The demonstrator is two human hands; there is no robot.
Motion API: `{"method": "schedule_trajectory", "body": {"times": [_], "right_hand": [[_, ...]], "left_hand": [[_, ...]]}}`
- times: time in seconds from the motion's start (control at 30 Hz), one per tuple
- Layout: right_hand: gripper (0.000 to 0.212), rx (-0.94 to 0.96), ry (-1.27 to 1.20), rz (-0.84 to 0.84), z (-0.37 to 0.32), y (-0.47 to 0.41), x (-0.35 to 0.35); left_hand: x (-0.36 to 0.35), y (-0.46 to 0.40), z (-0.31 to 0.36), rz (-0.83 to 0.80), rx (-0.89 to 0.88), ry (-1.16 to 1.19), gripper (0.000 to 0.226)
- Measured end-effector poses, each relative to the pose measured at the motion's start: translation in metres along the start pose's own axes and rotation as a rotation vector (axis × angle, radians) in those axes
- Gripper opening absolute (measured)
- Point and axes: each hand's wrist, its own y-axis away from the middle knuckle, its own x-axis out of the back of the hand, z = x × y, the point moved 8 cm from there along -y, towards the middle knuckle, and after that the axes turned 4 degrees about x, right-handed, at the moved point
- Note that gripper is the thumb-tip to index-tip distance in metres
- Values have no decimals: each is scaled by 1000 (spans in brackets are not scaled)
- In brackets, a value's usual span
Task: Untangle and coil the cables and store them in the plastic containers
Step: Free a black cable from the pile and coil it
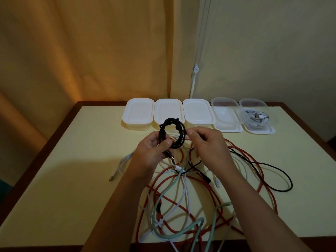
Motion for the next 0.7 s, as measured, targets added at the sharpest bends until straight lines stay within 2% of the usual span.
{"method": "schedule_trajectory", "body": {"times": [0.17, 0.33, 0.5, 0.6, 0.7], "right_hand": [[27, -116, -23, -83, 9, 4, -4], [14, -218, -200, -187, 19, 7, -16], [17, -301, -350, -213, 24, 9, -21], [17, -296, -340, -269, 24, 10, -23], [13, -280, -201, -312, 24, 11, -23]], "left_hand": [[6, 0, 6, 138, -58, -103, 15], [8, 1, 5, 168, -56, -164, 11], [10, 2, 5, 181, -67, -219, 10], [8, 2, 3, 148, -37, -199, 7], [6, 1, 3, 108, -26, -223, 5]]}}
